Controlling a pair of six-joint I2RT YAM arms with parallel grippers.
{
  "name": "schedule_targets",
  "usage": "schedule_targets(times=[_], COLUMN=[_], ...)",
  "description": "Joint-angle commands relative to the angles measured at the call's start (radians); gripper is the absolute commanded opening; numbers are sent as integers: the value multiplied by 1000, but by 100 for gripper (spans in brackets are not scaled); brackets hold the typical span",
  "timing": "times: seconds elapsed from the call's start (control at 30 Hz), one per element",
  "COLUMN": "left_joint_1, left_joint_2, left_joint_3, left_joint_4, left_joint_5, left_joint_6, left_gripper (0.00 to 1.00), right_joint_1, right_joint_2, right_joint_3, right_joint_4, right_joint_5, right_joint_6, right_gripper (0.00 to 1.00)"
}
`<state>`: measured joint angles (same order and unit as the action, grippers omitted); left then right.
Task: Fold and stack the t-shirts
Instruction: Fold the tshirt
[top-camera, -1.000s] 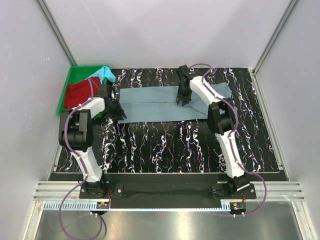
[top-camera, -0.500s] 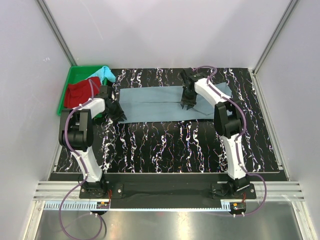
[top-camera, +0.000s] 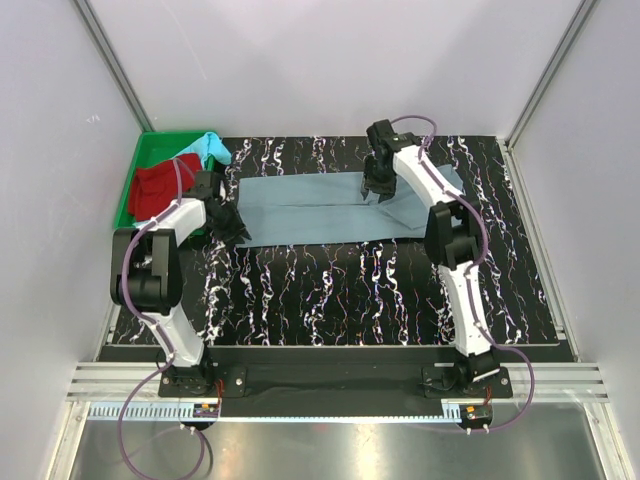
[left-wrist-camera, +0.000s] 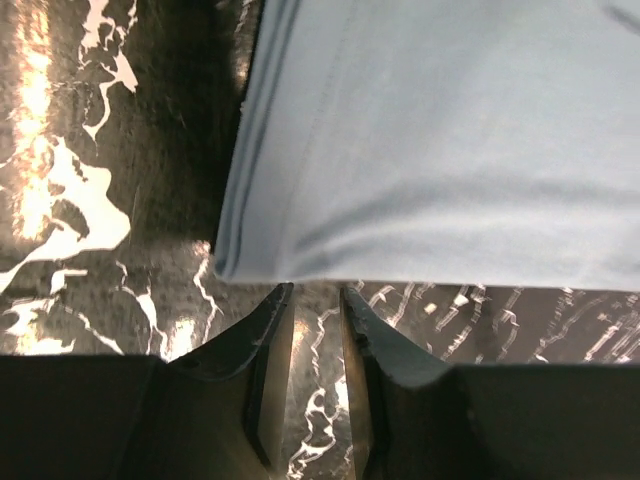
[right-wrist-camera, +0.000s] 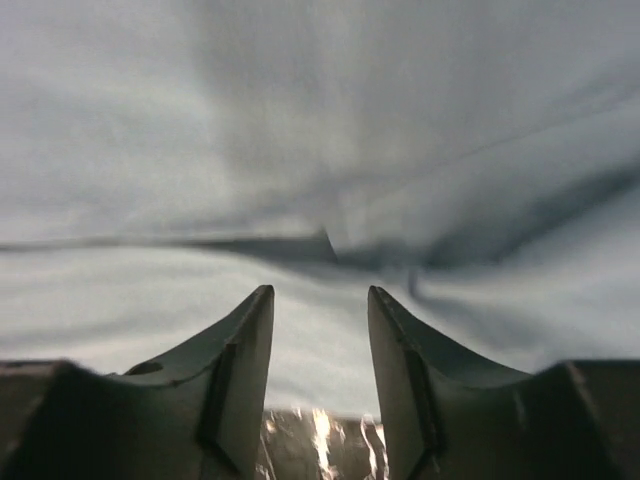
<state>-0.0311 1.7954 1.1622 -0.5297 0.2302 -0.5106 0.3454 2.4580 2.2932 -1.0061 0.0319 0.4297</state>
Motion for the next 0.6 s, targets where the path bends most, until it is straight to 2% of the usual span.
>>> schedule_targets(times=[0.0, 0.13, 0.23, 0.3, 0.37, 0.4, 0.47, 0.57], left_joint_1=[-1, -1, -1, -1, -1, -1, -1, -3], left_joint_2=[-71, -53, -21, 13, 47, 54, 68, 85], left_joint_3=[17, 47, 65, 76, 82, 82, 79, 82], left_joint_4=[0, -1, 0, 0, 0, 0, 4, 5], left_joint_5=[24, 41, 49, 54, 55, 52, 40, 29], left_joint_6=[9, 12, 14, 17, 17, 15, 15, 21], left_gripper=[30, 30, 30, 30, 29, 29, 30, 29], right_joint_1=[-16, -63, -150, -247, -336, -370, -417, -460], right_joint_2=[-190, -355, -476, -546, -580, -585, -576, -541], right_joint_3=[-61, -248, -435, -578, -682, -713, -780, -807], right_joint_4=[-71, -62, -4, 70, 113, 160, 208, 271], right_joint_5=[-18, -13, -23, -65, -116, -136, -215, -248], right_joint_6=[-31, -39, -34, -11, 21, 35, 75, 95], right_gripper=[53, 56, 54, 49, 39, 31, 24, 14])
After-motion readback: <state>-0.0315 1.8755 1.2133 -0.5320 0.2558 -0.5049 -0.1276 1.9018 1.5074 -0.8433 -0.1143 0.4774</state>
